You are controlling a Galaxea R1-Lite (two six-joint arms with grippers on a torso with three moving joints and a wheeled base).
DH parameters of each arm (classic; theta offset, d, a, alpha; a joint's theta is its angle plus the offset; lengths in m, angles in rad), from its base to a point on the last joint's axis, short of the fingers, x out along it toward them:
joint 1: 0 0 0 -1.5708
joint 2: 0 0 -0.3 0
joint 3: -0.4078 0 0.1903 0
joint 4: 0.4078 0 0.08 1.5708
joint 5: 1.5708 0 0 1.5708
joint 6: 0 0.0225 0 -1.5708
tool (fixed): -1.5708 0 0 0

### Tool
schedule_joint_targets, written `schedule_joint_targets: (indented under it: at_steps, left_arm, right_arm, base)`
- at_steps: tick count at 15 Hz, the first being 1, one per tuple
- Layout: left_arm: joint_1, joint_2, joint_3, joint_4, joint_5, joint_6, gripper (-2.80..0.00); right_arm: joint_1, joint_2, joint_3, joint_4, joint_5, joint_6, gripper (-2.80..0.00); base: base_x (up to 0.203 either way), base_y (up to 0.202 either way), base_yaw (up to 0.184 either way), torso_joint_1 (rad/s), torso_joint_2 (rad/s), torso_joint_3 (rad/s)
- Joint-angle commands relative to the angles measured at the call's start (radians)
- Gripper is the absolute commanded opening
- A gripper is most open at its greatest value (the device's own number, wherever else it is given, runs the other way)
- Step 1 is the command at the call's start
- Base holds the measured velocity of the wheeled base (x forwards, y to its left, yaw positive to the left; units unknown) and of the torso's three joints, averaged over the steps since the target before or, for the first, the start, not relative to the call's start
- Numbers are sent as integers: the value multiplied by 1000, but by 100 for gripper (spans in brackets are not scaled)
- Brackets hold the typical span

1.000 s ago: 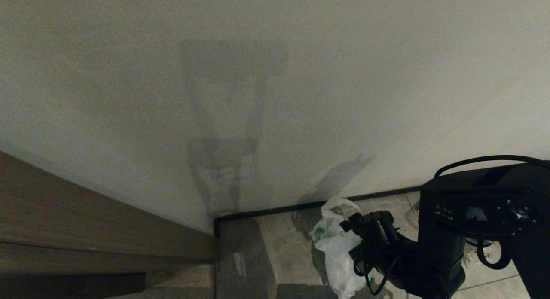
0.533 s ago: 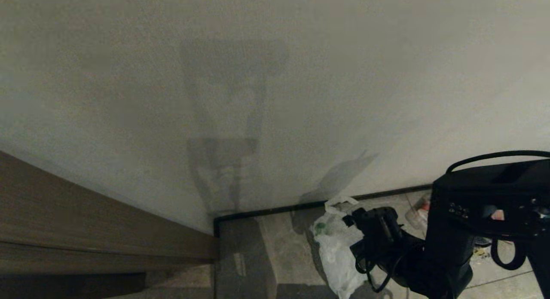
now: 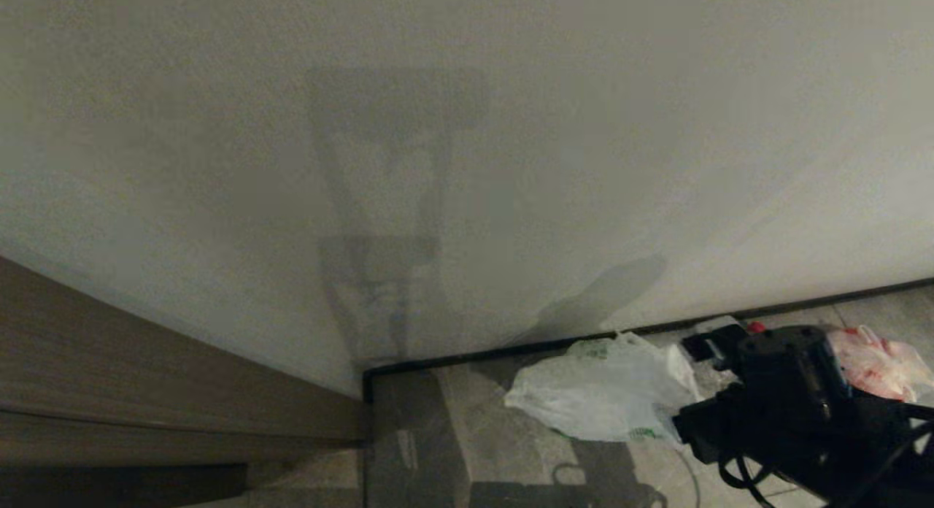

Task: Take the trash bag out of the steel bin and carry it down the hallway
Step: Put the trash bag at the door

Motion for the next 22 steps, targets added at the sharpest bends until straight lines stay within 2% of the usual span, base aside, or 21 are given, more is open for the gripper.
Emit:
schedule_joint_targets:
  at_steps: [1, 7, 10, 12, 15, 17, 19, 22]
  left_arm:
    - [0, 0, 0, -1, 0, -1, -280]
    - [0, 0, 0, -1, 0, -1, -280]
    - [0, 0, 0, -1, 0, -1, -280]
    - [0, 0, 0, -1, 0, -1, -280]
    - [0, 0, 0, -1, 0, -1, -280]
    - [0, 1, 0, -1, 0, -1, -280]
    - [0, 0, 0, -1, 0, -1, -280]
    - [0, 0, 0, -1, 0, -1, -280]
  right_arm:
    - [10, -135, 14, 73, -1, 16, 0]
    - [93, 134, -133, -8, -1, 32, 0]
    - [118, 273, -161, -19, -8, 30, 0]
    - [120, 379, -166, -24, -59, 7, 0]
    - [120, 541, -180, -59, -195, -32, 0]
    - [121, 615, -207, -94, -217, -65, 0]
    - [128, 674, -206, -182, -237, -129, 0]
    - [128, 683, -180, -201, -240, -162, 0]
  base:
    - [0, 0, 0, 0, 0, 0]
    - [0, 0, 0, 0, 0, 0]
    - [0, 0, 0, 0, 0, 0]
    - [0, 0, 0, 0, 0, 0]
    - [0, 0, 0, 0, 0, 0]
    - [0, 0, 0, 0, 0, 0]
    - [0, 0, 0, 0, 0, 0]
    - [0, 0, 0, 0, 0, 0]
